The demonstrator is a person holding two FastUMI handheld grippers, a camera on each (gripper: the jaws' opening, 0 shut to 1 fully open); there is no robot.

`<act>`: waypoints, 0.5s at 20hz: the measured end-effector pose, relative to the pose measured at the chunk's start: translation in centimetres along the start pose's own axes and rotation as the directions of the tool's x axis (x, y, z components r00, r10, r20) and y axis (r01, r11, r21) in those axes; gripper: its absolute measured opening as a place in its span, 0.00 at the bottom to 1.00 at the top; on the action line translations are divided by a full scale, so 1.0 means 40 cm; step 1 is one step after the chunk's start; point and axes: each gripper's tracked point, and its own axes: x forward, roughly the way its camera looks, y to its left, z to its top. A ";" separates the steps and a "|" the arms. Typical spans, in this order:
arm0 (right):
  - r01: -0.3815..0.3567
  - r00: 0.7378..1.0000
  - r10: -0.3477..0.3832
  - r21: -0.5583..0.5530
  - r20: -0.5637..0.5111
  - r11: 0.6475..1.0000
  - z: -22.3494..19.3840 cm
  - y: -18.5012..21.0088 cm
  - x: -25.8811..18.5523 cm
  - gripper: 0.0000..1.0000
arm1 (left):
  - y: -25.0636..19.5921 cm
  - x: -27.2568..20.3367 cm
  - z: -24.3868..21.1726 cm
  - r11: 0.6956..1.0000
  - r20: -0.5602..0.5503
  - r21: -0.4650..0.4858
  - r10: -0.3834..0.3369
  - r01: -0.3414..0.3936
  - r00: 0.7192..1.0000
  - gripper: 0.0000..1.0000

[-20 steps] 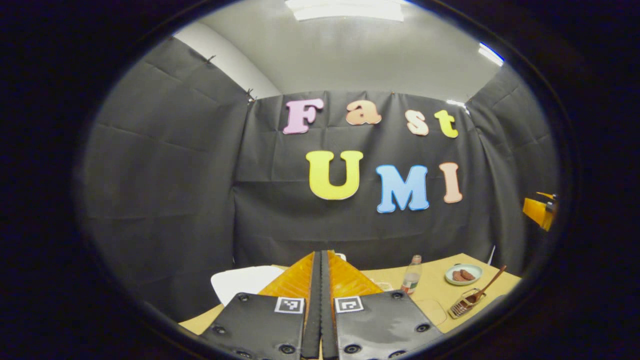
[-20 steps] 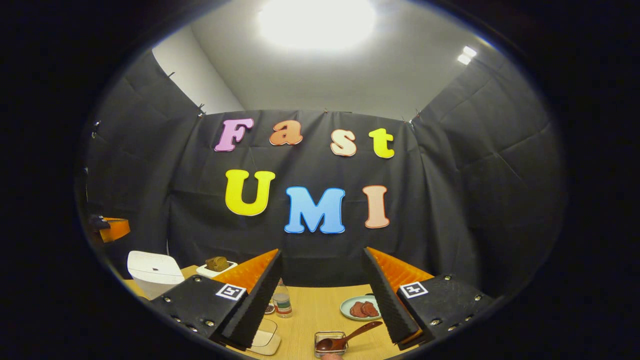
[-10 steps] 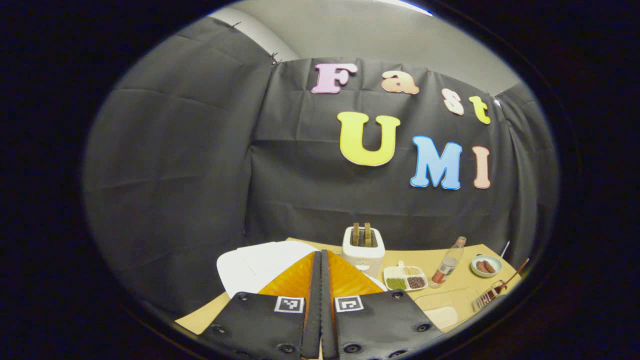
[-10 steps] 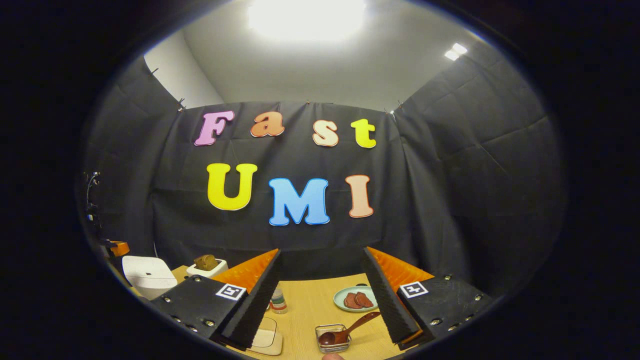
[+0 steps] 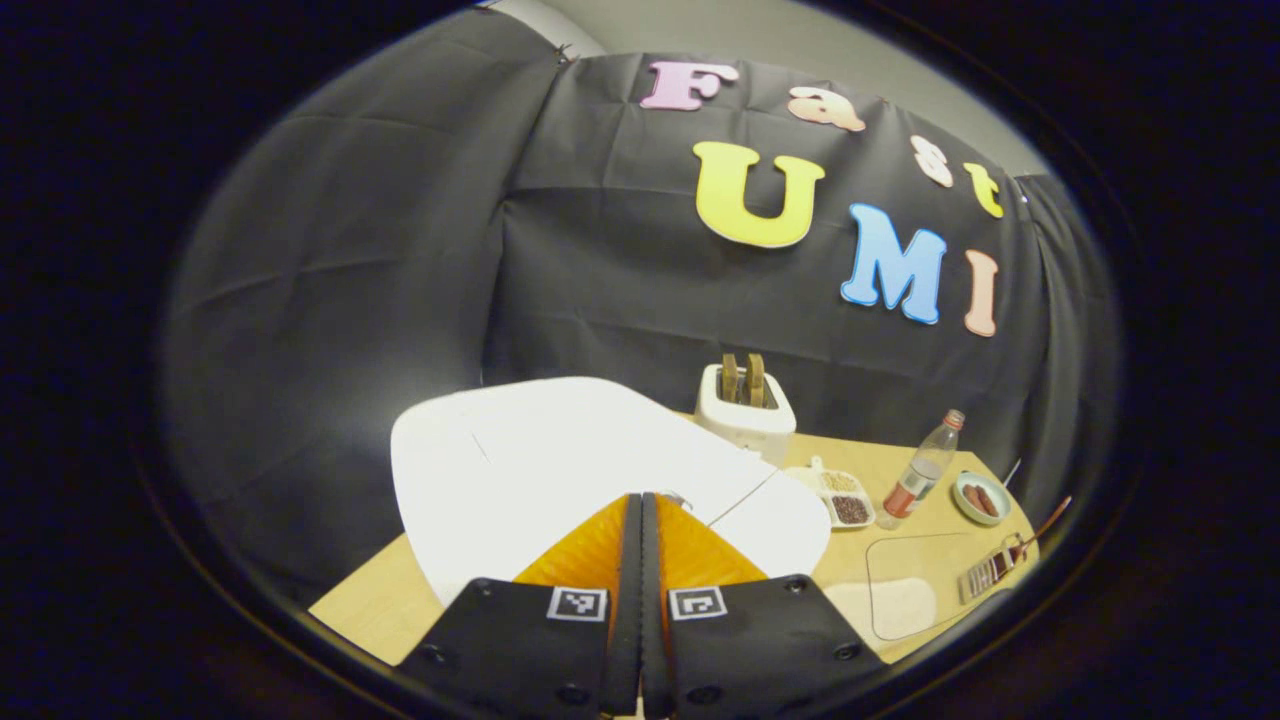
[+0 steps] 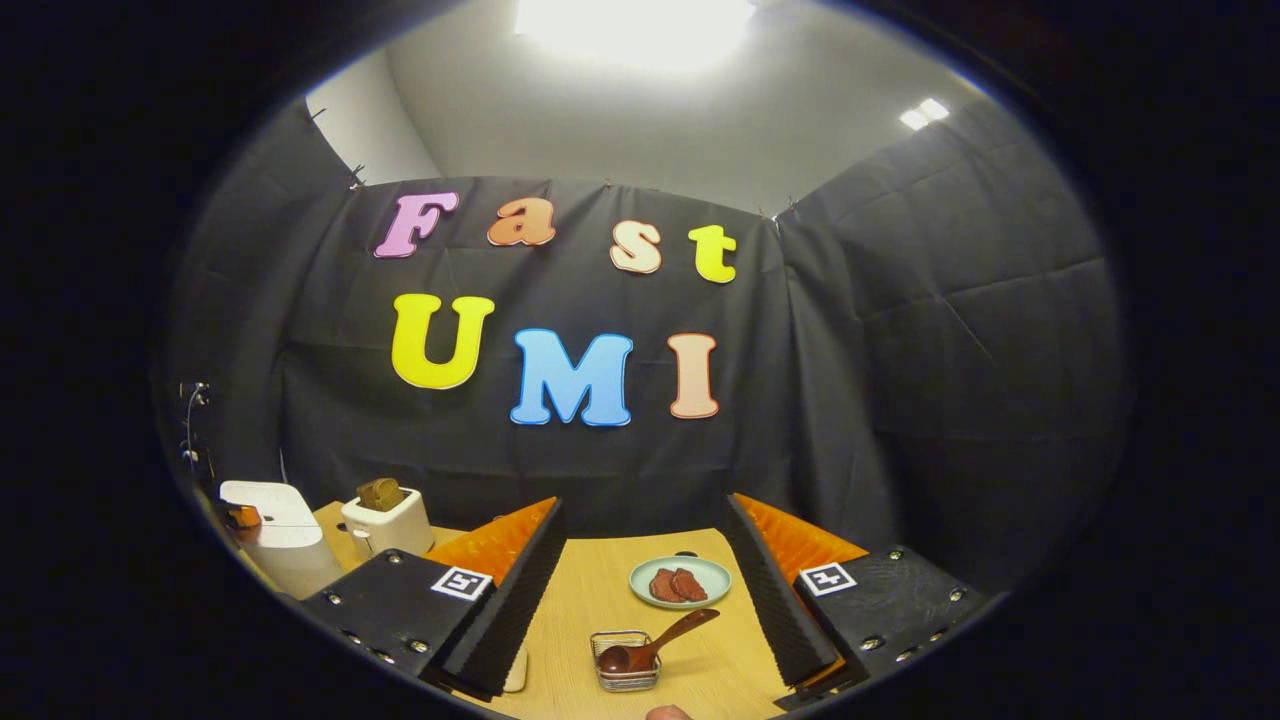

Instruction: Close the left gripper, press the button to open the rice cooker; take a wooden spoon from the chopstick holder with the right hand, scoop a spoonful of rice and pour it into the rice cooker, then put the wooden spoon back into the chopstick holder.

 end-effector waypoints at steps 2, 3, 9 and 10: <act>-0.011 1.000 0.011 -0.009 -0.007 1.000 -0.010 0.005 -0.006 0.96 | -0.003 0.021 0.003 1.000 -0.018 -0.006 -0.011 0.011 1.000 0.09; -0.016 1.000 0.016 -0.014 -0.012 1.000 -0.014 0.006 -0.008 0.96 | -0.007 0.031 -0.002 1.000 -0.046 -0.016 -0.021 0.020 0.999 0.09; -0.042 0.999 0.042 0.027 -0.013 0.999 -0.022 -0.001 -0.007 0.96 | -0.016 -0.025 0.094 0.999 0.090 0.042 0.022 -0.025 0.996 0.08; -0.048 0.999 0.049 0.039 -0.016 0.998 -0.029 -0.003 -0.006 0.96 | -0.015 -0.052 0.140 0.998 0.139 0.042 0.037 -0.044 0.990 0.10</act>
